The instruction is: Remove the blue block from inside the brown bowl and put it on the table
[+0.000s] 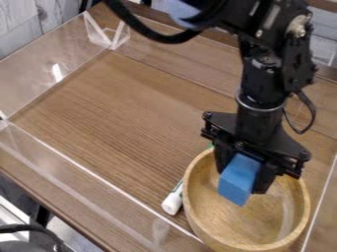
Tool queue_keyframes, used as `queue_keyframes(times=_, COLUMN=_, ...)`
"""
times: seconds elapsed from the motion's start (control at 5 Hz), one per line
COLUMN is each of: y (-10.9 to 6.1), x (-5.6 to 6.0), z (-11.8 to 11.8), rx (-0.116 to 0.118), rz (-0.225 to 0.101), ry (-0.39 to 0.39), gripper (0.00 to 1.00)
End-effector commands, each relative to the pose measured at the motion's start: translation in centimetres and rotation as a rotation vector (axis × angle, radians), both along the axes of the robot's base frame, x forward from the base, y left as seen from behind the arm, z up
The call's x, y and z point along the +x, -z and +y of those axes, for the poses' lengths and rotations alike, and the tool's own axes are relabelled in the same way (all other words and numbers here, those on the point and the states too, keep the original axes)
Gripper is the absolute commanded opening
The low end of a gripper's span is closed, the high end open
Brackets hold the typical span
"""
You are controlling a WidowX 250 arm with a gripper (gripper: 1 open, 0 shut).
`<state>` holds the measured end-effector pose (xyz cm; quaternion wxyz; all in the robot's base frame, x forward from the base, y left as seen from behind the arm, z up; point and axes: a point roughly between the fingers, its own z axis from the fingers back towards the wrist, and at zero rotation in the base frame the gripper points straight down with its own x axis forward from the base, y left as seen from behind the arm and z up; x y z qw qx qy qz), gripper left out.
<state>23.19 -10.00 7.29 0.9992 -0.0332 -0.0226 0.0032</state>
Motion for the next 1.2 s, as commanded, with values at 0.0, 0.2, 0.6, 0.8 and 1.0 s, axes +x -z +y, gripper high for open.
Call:
queue_keyframes(times=0.0, y=-0.89, x=0.51, z=-0.03, rx=-0.027, rz=-0.037, ry=-0.022, gripper=0.00)
queue_keyframes(times=0.2, y=-0.67, x=0.54, z=-0.07, rx=-0.036, rz=-0.035, ry=-0.030, gripper=0.00)
queue_keyframes(times=0.6, y=-0.24, x=0.62, z=-0.07, rx=-0.048, rz=-0.029, ry=-0.045, gripper=0.00)
queue_keyframes(times=0.8, y=-0.12, x=0.68, z=-0.15, rx=-0.055, rz=-0.029, ry=-0.049, gripper=0.00)
queue_keyframes(times=1.0, y=-0.59, x=0.52, z=0.29, rx=-0.053, rz=-0.026, ry=-0.048, gripper=0.00)
